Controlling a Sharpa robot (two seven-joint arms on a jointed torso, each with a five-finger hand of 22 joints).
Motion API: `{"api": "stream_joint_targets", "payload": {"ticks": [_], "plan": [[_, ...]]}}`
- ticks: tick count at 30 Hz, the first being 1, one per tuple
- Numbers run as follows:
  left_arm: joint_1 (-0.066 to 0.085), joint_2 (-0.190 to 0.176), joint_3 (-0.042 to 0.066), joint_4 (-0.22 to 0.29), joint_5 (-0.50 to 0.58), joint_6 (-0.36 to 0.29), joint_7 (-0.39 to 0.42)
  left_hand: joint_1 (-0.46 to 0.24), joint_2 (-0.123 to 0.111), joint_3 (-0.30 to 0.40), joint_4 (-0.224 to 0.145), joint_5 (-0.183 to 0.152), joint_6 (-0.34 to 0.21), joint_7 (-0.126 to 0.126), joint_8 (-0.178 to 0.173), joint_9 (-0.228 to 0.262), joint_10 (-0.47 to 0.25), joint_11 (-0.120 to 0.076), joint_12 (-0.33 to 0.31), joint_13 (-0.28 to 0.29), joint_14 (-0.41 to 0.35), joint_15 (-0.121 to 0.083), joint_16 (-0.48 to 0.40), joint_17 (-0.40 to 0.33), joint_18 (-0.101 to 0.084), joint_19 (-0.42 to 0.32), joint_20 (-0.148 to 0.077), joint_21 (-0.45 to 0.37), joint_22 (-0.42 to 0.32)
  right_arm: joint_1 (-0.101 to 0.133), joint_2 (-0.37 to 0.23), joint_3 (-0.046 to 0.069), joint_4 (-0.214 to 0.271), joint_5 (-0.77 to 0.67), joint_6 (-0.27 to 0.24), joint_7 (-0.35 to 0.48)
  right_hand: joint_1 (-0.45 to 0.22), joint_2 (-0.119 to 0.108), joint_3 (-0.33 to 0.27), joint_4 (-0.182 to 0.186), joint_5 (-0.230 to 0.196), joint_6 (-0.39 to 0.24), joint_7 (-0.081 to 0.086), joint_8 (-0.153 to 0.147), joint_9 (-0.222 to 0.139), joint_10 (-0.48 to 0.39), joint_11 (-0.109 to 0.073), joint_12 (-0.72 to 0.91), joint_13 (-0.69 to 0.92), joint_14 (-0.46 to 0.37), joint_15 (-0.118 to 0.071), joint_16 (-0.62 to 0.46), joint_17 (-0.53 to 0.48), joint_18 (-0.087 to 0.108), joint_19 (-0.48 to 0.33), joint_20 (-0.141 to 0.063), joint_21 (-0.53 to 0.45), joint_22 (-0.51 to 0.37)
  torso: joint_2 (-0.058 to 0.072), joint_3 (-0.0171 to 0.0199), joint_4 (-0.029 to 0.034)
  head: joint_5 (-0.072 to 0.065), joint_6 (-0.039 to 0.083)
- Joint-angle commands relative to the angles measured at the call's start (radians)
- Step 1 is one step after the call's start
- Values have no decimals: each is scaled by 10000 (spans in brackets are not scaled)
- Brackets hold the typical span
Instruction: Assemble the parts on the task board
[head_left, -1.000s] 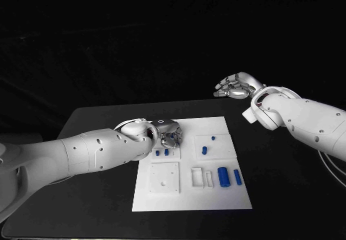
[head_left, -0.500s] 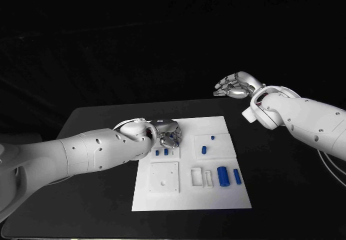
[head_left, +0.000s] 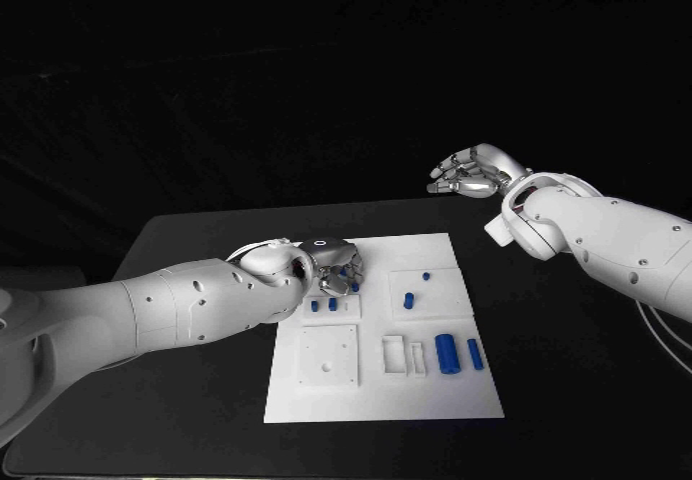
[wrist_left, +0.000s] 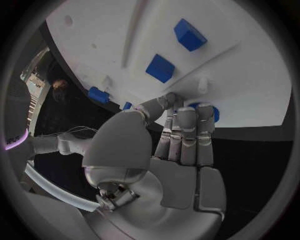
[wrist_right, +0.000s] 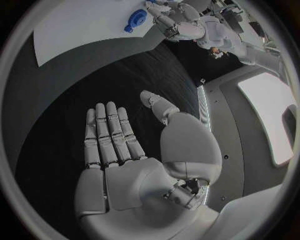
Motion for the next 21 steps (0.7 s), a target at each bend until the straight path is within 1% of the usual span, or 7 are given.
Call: {"api": "stream_joint_targets", "payload": {"ticks": [1,4,13,16,17,18,21], "plan": [[-42,-8,-29,-39,-184,-17,-81,-3,-140,-70,-10,25,-78,-10,-29,-16,-49,53,-48,-32,47,13,60,13,768,93,8,62,131,-2,-5,5,19,-11,112,108,-54,38,-52,2,51,-65,17,27,-16,89,-13,-36,-15,1,35,46,-12,-126,49,-10,-60,12,3,0,-2,-10,-4],[-43,2,-29,-26,-184,42,-68,-21,-144,-77,17,29,-46,-19,-6,-15,-7,47,-40,-23,54,9,65,17,772,104,12,61,128,-2,-2,5,24,-11,116,109,-55,39,-53,2,51,-65,17,27,-17,90,-13,-37,-15,1,35,47,-14,-126,49,-10,-62,13,1,2,0,4,2],[-45,-30,-29,39,-32,161,5,-169,-10,-134,190,-42,256,-145,184,20,332,-60,56,51,93,-93,83,40,762,119,-24,64,131,-2,-7,5,22,-11,110,108,-56,41,-54,2,51,-64,17,28,-18,91,-13,-38,-14,1,34,49,-17,-126,51,-9,-66,16,1,-2,-3,7,7],[-45,-43,-29,60,14,145,-11,-276,-143,-205,240,-119,197,-126,152,-8,290,-50,6,37,94,-85,81,44,752,119,-37,66,134,-2,-14,5,22,-11,109,108,-55,42,-54,1,52,-64,16,28,-18,91,-13,-38,-14,1,34,50,-18,-125,51,-9,-67,17,1,-2,-4,6,11],[-45,-44,-29,60,36,178,-23,-414,-312,-298,298,-169,112,-91,106,-36,236,-30,-39,22,90,-66,77,45,740,117,-35,66,135,-2,-14,5,20,-11,112,108,-55,42,-55,1,52,-64,16,28,-18,91,-13,-39,-14,0,34,50,-19,-125,52,-9,-68,17,2,-2,-1,1,13],[-45,-43,-29,52,44,194,-45,-517,-404,-383,342,-149,20,-56,57,-65,192,-14,-77,10,81,-51,70,45,738,118,-36,67,136,-2,-14,5,20,-11,112,108,-55,42,-55,1,52,-64,16,28,-18,91,-13,-39,-14,0,34,51,-20,-125,52,-9,-69,18,2,-2,-1,1,13],[-45,-34,-29,37,47,233,-123,-752,-579,-653,393,-76,-139,3,-21,-118,85,25,-168,-18,49,-13,54,46,741,99,-21,64,140,-2,-15,5,23,-11,107,108,-55,41,-55,0,52,-64,16,28,-19,91,-13,-39,-14,0,34,51,-21,-125,52,-9,-70,19,3,-3,0,-2,6]]}}
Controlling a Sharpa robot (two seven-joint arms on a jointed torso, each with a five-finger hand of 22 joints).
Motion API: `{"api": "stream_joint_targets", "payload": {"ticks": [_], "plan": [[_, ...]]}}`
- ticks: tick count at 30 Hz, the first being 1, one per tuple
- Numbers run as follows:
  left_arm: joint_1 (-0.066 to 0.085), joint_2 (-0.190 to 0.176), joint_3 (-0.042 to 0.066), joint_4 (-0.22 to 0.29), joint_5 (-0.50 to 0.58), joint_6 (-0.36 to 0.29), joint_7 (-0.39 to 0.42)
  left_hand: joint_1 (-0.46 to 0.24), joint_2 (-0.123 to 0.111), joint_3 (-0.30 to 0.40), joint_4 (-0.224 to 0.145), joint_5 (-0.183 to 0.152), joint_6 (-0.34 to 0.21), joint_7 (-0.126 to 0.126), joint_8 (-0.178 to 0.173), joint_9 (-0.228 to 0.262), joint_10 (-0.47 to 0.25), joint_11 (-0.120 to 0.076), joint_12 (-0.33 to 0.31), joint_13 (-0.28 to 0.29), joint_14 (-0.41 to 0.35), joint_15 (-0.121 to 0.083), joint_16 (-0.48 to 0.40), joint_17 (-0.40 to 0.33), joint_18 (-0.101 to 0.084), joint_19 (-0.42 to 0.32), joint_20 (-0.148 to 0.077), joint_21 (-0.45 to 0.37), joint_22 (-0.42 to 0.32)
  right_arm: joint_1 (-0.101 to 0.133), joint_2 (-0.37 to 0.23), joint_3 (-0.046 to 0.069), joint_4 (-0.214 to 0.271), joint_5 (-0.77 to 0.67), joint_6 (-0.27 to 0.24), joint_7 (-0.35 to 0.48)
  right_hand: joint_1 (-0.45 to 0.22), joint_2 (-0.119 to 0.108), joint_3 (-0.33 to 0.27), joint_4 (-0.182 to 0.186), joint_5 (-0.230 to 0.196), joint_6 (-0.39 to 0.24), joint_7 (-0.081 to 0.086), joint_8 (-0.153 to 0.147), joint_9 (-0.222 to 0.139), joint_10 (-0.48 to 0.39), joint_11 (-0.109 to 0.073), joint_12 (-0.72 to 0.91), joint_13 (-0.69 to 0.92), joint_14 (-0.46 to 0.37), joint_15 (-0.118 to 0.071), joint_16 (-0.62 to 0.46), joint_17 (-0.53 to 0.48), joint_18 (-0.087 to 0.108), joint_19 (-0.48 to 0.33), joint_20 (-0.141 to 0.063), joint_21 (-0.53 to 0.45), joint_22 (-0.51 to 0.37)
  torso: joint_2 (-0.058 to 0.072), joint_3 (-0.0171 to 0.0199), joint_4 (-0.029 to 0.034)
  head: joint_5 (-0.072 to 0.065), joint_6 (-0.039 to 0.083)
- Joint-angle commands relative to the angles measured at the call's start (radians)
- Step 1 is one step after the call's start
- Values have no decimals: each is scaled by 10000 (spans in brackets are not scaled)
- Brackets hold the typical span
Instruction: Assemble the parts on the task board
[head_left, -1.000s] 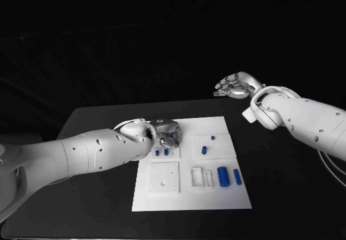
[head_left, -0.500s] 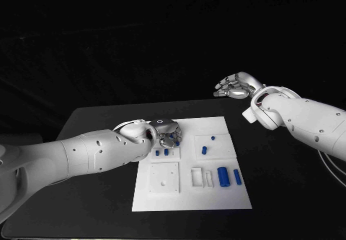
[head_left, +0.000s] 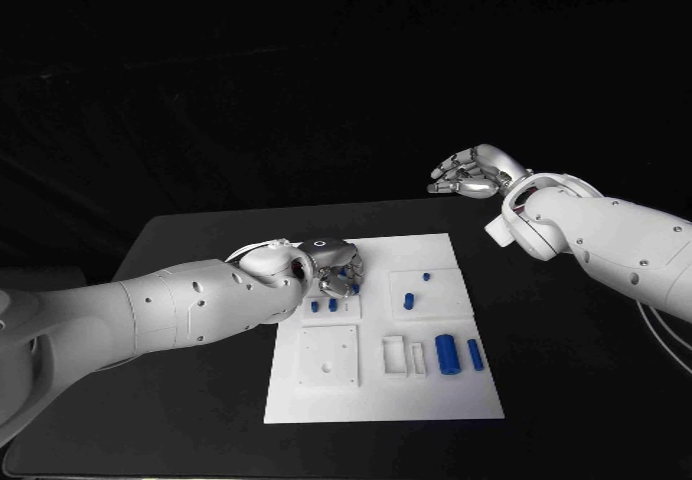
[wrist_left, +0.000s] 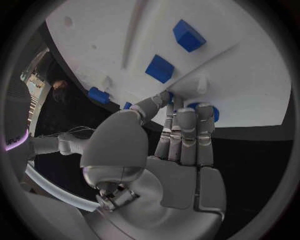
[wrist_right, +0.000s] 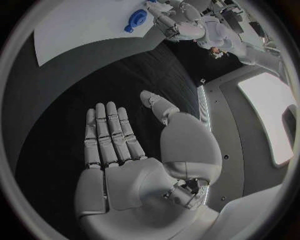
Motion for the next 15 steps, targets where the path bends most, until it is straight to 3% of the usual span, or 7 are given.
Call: {"api": "stream_joint_targets", "payload": {"ticks": [1,9,15], "plan": [[-42,6,-30,-12,72,243,-158,-209,-83,-199,26,49,-135,48,-63,-38,-118,21,-79,-40,-38,28,10,8,748,1,-24,57,140,-2,-2,5,16,-12,104,107,-54,42,-55,-1,52,-64,16,28,-11,91,-13,-40,-15,0,34,52,-12,-125,53,-10,-53,11,2,3,0,-8,-5],[-42,14,-30,-17,72,216,-366,-620,-528,-543,279,-41,-313,93,-132,-115,-258,84,-215,-77,-97,88,-23,6,779,-36,34,7,118,-2,-1,5,12,-12,107,107,-51,41,-55,-4,52,-65,16,28,-12,91,-14,-41,-15,0,33,54,-15,-124,54,-10,-57,14,0,3,1,-18,-8],[-42,38,-30,-8,72,161,-387,-606,-526,-500,439,-23,-305,106,-107,-131,-237,78,-232,-72,-80,82,-13,14,827,-8,35,-5,106,-2,7,5,6,-12,115,107,-48,42,-55,-7,53,-66,16,28,-13,92,-14,-42,-15,-1,33,55,-18,-123,55,-10,-61,16,2,5,-2,-16,-4]]}}
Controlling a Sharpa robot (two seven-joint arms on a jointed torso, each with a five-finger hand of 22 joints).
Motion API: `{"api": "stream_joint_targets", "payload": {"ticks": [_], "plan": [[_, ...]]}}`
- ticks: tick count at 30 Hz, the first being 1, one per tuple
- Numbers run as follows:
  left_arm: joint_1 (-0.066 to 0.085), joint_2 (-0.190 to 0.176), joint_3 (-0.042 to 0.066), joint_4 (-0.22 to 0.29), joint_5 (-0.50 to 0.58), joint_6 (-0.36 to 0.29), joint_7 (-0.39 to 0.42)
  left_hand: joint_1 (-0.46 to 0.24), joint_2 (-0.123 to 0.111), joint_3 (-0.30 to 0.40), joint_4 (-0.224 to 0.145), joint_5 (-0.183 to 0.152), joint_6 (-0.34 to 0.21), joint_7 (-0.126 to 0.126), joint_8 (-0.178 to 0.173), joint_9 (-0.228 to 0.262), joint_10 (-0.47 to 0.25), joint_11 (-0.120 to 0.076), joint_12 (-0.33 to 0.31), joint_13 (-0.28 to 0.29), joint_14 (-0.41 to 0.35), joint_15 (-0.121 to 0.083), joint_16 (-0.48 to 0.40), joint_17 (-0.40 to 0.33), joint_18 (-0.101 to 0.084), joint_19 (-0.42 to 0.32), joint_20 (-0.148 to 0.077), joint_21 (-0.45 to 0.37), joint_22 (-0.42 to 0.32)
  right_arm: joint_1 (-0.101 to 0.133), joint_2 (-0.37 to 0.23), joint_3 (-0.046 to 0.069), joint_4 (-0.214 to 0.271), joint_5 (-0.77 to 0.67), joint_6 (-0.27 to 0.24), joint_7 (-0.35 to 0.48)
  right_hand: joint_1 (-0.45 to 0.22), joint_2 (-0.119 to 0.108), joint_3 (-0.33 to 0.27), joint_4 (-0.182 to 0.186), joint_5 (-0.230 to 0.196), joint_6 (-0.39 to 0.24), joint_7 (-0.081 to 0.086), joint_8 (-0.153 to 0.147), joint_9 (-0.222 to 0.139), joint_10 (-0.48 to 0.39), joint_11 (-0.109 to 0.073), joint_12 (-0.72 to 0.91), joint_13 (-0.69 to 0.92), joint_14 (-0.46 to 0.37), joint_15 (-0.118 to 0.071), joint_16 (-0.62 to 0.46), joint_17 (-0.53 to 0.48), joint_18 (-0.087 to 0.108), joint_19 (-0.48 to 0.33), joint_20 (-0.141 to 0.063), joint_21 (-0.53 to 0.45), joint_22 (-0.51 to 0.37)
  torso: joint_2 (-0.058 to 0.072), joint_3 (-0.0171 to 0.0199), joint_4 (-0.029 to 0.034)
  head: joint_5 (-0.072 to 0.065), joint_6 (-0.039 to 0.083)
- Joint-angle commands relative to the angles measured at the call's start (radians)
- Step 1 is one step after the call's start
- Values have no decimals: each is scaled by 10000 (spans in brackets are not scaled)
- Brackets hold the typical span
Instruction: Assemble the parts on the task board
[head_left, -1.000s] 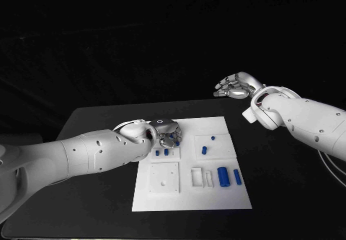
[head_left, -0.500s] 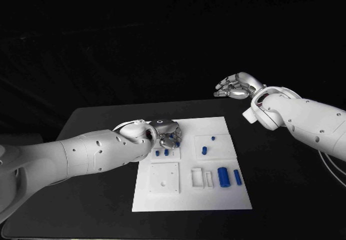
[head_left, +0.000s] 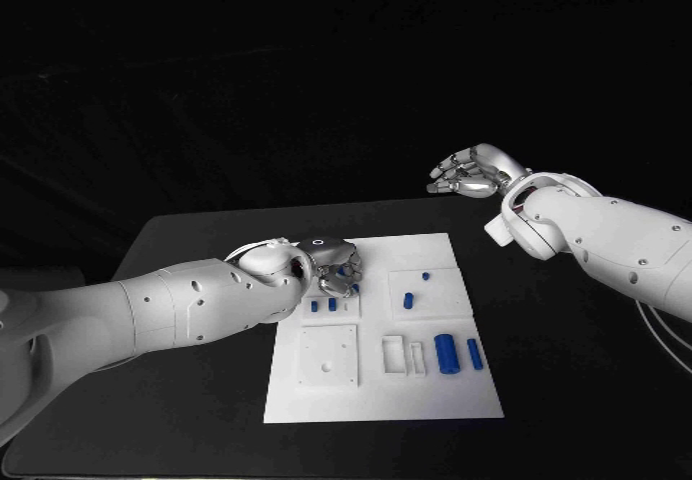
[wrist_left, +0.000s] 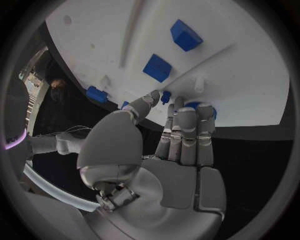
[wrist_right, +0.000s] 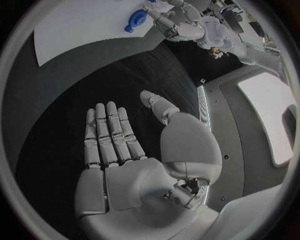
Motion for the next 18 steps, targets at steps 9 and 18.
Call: {"api": "stream_joint_targets", "payload": {"ticks": [9,18], "plan": [[-84,64,-40,12,33,432,-34,655,681,147,-228,212,332,-150,207,41,319,-104,109,82,-1,-83,20,45,850,-22,-7,24,148,-3,39,5,-17,-13,125,115,-49,44,-56,-7,54,-66,16,29,-15,57,23,-43,-15,-1,32,58,-13,-122,58,-10,-45,21,3,4,2,0,-9],[-130,80,-41,4,27,532,55,1032,1042,384,-473,229,610,-260,359,38,582,-189,170,133,36,-166,37,61,781,-48,-57,49,168,-3,35,5,-16,-13,128,114,-53,50,-58,-4,55,-65,17,30,-16,59,23,-44,-14,-2,32,60,-17,-123,60,-8,-50,24,3,-2,-2,-5,-26]]}}
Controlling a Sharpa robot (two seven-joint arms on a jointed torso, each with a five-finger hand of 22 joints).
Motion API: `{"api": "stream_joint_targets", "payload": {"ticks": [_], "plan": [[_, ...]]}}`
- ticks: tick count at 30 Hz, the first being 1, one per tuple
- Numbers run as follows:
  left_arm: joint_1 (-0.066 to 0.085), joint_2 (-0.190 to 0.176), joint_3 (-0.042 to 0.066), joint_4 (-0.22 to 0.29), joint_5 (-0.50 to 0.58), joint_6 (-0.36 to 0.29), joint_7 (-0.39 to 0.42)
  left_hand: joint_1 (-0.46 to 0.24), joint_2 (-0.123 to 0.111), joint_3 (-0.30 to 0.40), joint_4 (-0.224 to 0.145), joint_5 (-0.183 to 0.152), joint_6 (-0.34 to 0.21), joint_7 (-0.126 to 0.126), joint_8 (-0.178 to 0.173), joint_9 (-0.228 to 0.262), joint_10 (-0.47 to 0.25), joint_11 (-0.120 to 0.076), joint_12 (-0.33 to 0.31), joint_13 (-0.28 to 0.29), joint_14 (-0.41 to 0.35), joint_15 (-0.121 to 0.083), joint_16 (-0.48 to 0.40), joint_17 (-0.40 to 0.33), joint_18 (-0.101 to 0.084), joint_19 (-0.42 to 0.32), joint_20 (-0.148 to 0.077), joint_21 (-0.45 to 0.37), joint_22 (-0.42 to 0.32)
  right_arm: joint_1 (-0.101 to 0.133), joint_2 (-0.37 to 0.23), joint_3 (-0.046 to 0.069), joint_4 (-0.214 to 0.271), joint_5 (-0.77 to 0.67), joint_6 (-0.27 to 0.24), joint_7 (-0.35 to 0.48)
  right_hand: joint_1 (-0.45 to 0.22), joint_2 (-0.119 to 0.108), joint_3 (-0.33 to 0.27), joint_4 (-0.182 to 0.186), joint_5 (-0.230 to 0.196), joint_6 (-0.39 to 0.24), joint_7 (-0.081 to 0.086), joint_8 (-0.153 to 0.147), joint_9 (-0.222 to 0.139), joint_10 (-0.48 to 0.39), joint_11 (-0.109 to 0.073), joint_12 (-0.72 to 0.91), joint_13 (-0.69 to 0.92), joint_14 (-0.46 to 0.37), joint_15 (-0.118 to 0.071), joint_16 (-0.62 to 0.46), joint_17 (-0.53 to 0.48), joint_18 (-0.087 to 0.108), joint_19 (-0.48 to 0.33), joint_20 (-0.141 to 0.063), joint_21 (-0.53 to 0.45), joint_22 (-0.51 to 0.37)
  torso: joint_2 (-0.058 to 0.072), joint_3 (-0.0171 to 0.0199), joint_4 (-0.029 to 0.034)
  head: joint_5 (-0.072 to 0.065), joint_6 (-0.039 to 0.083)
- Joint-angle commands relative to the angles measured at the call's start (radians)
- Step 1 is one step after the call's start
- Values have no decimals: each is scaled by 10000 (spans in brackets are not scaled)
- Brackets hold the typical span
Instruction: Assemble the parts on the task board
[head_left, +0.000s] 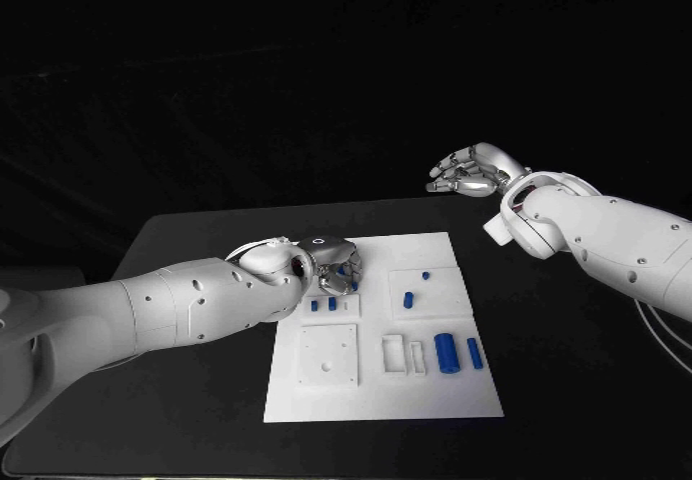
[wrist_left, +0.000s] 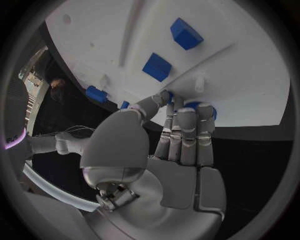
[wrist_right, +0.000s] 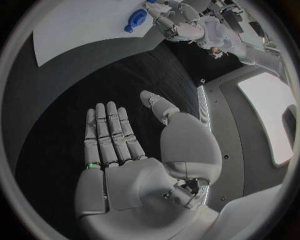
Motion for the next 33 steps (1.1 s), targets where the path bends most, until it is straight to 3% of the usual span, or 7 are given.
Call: {"api": "stream_joint_targets", "payload": {"ticks": [1,13,33], "plan": [[-116,47,-66,33,14,489,92,57,87,76,-8,1,108,3,69,2,143,74,52,10,6,-58,39,10,775,-40,-54,51,162,-2,8,5,-1,-14,122,111,-53,50,-58,-4,55,-65,17,30,-16,59,23,-44,-15,-2,32,60,-18,-123,60,-8,-50,16,-1,-2,-3,-2,-5],[-119,24,-65,32,44,382,198,-33,192,154,32,-2,317,-65,168,-17,368,18,73,26,82,-112,60,23,722,-6,-110,95,168,-2,4,5,8,-14,117,112,-54,52,-60,-6,57,-65,16,31,-18,60,22,-46,-14,-3,31,63,-24,-122,63,-8,-58,21,-3,-1,-1,-5,-21],[-127,-350,3,247,1021,-594,268,-235,121,107,134,-93,317,-67,152,-75,393,6,-10,-4,146,-128,76,34,708,74,-174,143,161,-2,-17,5,13,-15,95,109,-45,56,-58,-14,66,-64,16,33,-20,61,22,-50,-15,-6,30,68,-33,-120,66,-9,-69,30,-8,-3,-2,-35,29]]}}
